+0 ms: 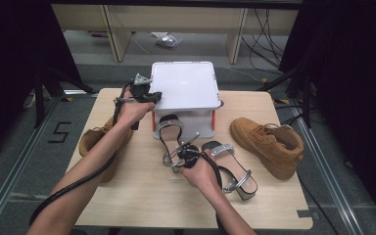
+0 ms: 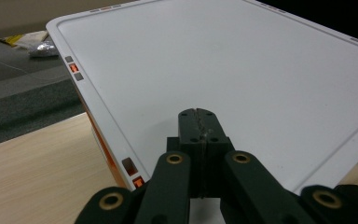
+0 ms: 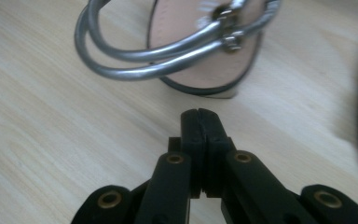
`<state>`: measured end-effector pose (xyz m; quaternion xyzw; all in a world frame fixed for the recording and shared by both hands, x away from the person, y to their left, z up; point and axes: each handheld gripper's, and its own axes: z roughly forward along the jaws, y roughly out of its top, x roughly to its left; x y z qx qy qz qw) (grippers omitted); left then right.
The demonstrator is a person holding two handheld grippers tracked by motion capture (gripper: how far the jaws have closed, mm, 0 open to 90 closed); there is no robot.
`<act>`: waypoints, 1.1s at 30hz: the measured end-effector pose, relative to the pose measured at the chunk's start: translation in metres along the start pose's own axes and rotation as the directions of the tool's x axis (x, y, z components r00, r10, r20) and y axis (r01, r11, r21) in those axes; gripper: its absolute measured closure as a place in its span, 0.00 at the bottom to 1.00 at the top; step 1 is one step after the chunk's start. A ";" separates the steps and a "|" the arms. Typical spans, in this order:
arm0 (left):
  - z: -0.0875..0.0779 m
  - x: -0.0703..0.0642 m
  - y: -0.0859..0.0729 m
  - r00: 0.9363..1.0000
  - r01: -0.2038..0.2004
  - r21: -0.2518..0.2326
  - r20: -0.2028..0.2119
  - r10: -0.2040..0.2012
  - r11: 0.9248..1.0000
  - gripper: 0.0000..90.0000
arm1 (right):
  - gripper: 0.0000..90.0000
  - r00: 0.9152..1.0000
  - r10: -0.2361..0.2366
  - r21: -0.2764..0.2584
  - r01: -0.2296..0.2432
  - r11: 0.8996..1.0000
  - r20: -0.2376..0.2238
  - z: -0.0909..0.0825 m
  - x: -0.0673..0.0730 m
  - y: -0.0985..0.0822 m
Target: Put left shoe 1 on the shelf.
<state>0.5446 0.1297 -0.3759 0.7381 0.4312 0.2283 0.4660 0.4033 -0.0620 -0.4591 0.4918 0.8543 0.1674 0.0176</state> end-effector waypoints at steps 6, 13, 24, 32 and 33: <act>0.000 0.000 0.000 1.000 0.000 -0.005 0.004 0.000 1.000 1.00 | 1.00 1.000 0.010 -0.032 -0.010 0.999 -0.002 0.008 0.005 0.004; 0.000 0.000 0.000 1.000 -0.001 -0.005 0.004 0.001 1.000 1.00 | 1.00 0.999 -0.023 -0.030 0.023 0.999 -0.023 0.010 0.008 0.008; 0.000 0.000 0.000 1.000 0.005 -0.004 0.009 -0.005 1.000 1.00 | 1.00 1.000 0.018 -0.089 -0.019 0.996 -0.017 0.013 0.012 0.016; 0.000 0.000 0.000 1.000 0.001 -0.002 0.009 -0.001 1.000 1.00 | 1.00 0.999 -0.036 -0.130 0.038 0.991 0.020 0.006 0.011 0.033; 0.000 0.000 0.000 1.000 0.001 0.004 0.007 -0.001 1.000 1.00 | 1.00 1.000 -0.014 -0.130 0.016 0.991 0.012 0.006 0.011 0.036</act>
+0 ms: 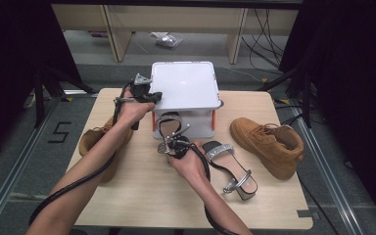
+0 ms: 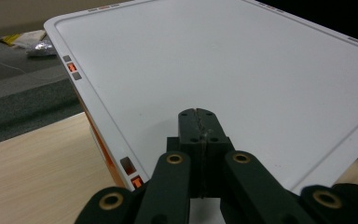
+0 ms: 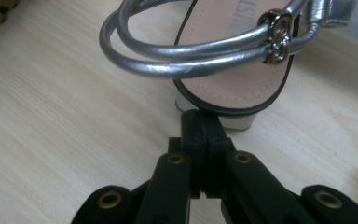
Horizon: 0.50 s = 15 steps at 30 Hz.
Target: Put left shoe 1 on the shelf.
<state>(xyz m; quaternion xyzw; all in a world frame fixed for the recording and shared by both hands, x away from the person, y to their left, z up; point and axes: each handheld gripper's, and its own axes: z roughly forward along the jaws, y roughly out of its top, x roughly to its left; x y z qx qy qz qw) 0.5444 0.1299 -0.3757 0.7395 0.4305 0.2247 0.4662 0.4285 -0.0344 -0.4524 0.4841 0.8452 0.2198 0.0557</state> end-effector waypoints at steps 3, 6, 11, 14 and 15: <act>0.000 0.000 0.000 1.000 0.002 0.000 0.002 -0.002 1.000 1.00 | 1.00 1.000 0.007 -0.009 -0.007 1.000 0.022 -0.001 0.001 0.004; 0.000 0.000 0.000 1.000 0.004 -0.004 0.005 -0.004 1.000 1.00 | 1.00 0.999 0.007 -0.031 -0.006 1.000 0.036 -0.001 -0.001 0.008; 0.001 0.001 0.000 1.000 0.009 -0.007 0.011 -0.009 1.000 1.00 | 1.00 0.999 -0.007 -0.049 0.009 0.999 0.049 0.002 -0.002 0.016; 0.001 0.000 0.000 1.000 0.010 -0.009 0.009 -0.010 1.000 1.00 | 1.00 0.998 -0.001 -0.070 0.005 0.998 0.061 0.004 -0.002 0.020; 0.001 0.000 0.000 1.000 0.008 -0.007 0.007 -0.008 1.000 1.00 | 1.00 0.998 -0.003 -0.073 0.008 0.997 0.061 0.004 -0.002 0.021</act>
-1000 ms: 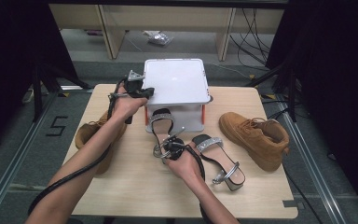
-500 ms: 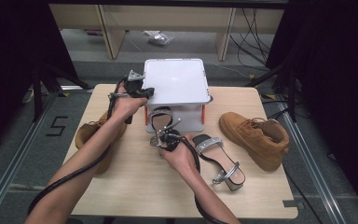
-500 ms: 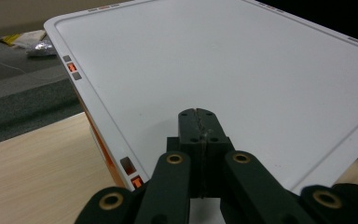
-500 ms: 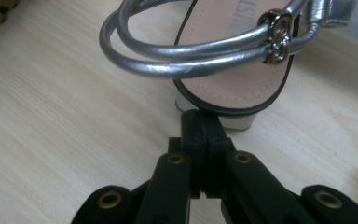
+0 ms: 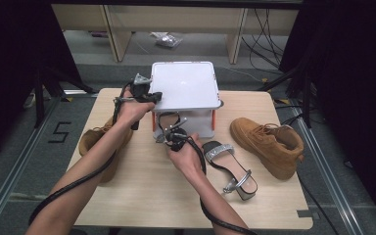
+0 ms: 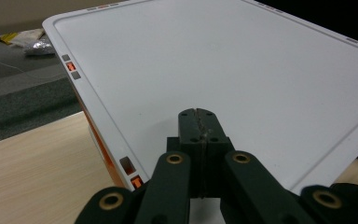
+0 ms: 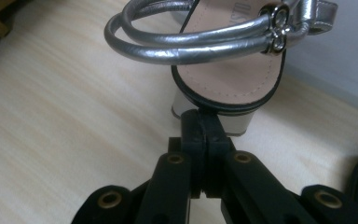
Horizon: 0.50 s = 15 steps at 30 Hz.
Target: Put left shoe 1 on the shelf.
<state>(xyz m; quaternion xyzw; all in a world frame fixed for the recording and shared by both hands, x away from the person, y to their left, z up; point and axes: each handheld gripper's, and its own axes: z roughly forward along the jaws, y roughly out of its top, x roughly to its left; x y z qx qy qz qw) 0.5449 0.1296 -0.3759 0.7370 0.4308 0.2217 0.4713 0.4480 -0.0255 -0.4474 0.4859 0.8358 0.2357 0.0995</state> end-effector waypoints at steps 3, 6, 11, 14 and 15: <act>0.000 0.000 0.000 1.000 -0.001 0.001 0.001 0.001 1.000 1.00 | 1.00 1.000 0.000 -0.017 0.000 1.000 0.010 0.002 -0.002 0.005; 0.000 0.000 0.000 1.000 -0.004 0.004 0.001 0.004 1.000 1.00 | 1.00 1.000 0.001 -0.040 0.000 0.999 0.020 0.003 -0.003 0.011; 0.000 0.000 0.000 1.000 -0.003 0.005 0.001 0.003 1.000 1.00 | 1.00 0.999 0.002 -0.071 0.002 0.998 0.047 0.005 -0.006 0.020; 0.000 0.000 0.000 1.000 -0.001 0.000 0.001 0.001 1.000 1.00 | 1.00 0.998 -0.018 -0.088 0.023 0.996 0.056 0.007 -0.008 0.025; 0.000 0.000 0.000 1.000 -0.001 0.001 0.001 0.001 1.000 1.00 | 1.00 0.998 -0.014 -0.092 0.020 0.996 0.060 0.008 -0.008 0.025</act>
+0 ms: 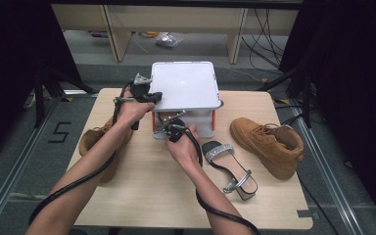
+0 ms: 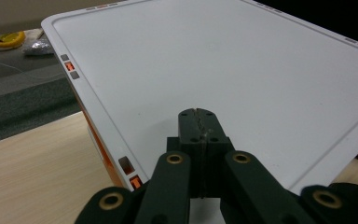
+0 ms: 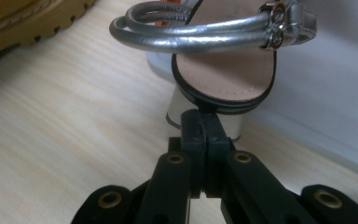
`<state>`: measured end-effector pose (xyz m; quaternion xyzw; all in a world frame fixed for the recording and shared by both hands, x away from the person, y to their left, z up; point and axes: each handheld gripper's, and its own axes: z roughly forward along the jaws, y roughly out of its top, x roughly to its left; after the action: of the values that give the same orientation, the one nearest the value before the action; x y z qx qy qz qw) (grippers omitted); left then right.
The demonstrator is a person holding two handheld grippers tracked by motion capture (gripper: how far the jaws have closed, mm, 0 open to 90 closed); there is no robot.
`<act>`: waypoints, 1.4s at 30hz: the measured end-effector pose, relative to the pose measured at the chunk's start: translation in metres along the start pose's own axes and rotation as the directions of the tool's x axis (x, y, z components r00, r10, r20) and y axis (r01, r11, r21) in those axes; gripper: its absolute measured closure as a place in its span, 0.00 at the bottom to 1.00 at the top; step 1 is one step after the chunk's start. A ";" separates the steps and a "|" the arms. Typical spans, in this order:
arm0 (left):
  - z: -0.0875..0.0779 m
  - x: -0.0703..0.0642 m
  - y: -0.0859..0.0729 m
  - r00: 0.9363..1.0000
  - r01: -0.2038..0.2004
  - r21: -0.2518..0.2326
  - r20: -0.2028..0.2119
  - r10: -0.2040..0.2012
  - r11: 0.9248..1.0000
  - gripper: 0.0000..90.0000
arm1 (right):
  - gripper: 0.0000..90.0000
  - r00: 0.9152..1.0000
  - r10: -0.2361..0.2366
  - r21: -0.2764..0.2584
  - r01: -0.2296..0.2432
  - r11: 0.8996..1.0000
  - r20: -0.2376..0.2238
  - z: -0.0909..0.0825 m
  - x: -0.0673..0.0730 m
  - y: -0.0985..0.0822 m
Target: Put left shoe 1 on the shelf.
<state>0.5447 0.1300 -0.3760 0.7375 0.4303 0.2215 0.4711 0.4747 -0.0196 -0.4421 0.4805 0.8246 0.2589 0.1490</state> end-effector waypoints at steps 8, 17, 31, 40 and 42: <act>0.000 0.000 0.000 1.000 -0.002 0.005 0.005 0.001 1.000 1.00 | 1.00 1.000 0.005 -0.036 -0.005 0.999 0.011 0.007 -0.001 0.005; 0.000 -0.001 0.001 1.000 0.000 0.011 0.008 0.000 1.000 1.00 | 1.00 0.999 0.005 -0.050 -0.004 0.999 0.031 0.015 -0.001 0.009; 0.000 -0.001 0.001 1.000 -0.007 0.016 0.022 0.006 1.000 1.00 | 1.00 0.999 -0.001 -0.065 0.003 0.998 0.043 0.025 0.001 0.011; 0.000 -0.002 0.000 1.000 0.000 0.007 0.023 0.000 1.000 1.00 | 1.00 1.000 0.019 -0.046 -0.019 0.999 0.006 0.033 0.003 0.005; 0.000 -0.002 0.000 1.000 -0.008 0.015 0.022 0.008 1.000 1.00 | 1.00 1.000 0.014 -0.059 -0.013 0.998 0.008 0.035 0.005 0.005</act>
<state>0.5439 0.1286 -0.3754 0.7452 0.4238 0.2118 0.4693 0.4932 -0.0037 -0.4676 0.4826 0.8127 0.2819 0.1648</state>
